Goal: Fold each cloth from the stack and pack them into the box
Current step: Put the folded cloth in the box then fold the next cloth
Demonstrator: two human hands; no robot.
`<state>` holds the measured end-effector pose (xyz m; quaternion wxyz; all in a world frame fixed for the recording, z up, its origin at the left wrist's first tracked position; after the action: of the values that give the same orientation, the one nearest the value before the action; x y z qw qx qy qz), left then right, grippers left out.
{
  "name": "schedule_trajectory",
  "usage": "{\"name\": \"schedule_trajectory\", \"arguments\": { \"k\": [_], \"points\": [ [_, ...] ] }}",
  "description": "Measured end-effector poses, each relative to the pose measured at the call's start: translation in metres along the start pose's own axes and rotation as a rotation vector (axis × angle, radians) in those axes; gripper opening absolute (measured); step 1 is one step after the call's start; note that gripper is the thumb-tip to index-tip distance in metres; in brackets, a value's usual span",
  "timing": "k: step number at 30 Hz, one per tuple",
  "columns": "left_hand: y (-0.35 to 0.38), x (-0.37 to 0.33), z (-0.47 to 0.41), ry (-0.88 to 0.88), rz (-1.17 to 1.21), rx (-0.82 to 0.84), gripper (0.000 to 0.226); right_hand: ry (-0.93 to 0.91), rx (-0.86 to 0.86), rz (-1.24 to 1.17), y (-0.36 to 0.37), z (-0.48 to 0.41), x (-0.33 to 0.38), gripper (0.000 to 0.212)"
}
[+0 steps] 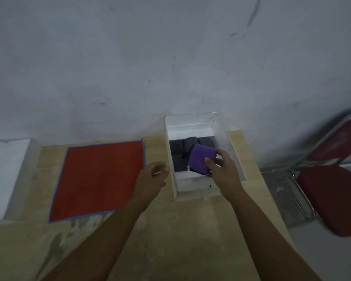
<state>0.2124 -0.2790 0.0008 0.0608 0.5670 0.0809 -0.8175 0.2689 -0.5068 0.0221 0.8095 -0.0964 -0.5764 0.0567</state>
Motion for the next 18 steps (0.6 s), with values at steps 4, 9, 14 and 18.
{"name": "schedule_trajectory", "arguments": {
  "k": [4,9,14,18],
  "points": [
    [0.011,-0.004,-0.021,-0.027,-0.029,-0.049,0.017,0.079,0.122,0.278,0.004,-0.060,-0.021,0.044],
    [0.021,-0.001,-0.037,-0.054,-0.065,-0.027,0.024,0.245,0.157,0.371,0.013,-0.098,-0.050,0.033],
    [0.023,0.006,-0.050,-0.058,-0.059,-0.026,0.022,0.325,0.187,0.442,0.017,-0.121,-0.067,0.031],
    [0.024,0.010,-0.052,-0.063,-0.036,-0.015,0.025,0.315,0.147,0.493,0.020,-0.132,-0.069,0.026]
  ]
}}
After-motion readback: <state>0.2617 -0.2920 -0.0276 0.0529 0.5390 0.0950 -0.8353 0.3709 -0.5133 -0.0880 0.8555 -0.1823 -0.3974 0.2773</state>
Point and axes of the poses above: each hand's wrist, its own z-axis away from the middle knuckle, its own y-axis out of the palm, x = y × z, the point moved 9 cm from there along -z, towards the middle knuckle, and after that the axes turned 2 degrees about y, right-handed, at the moved point
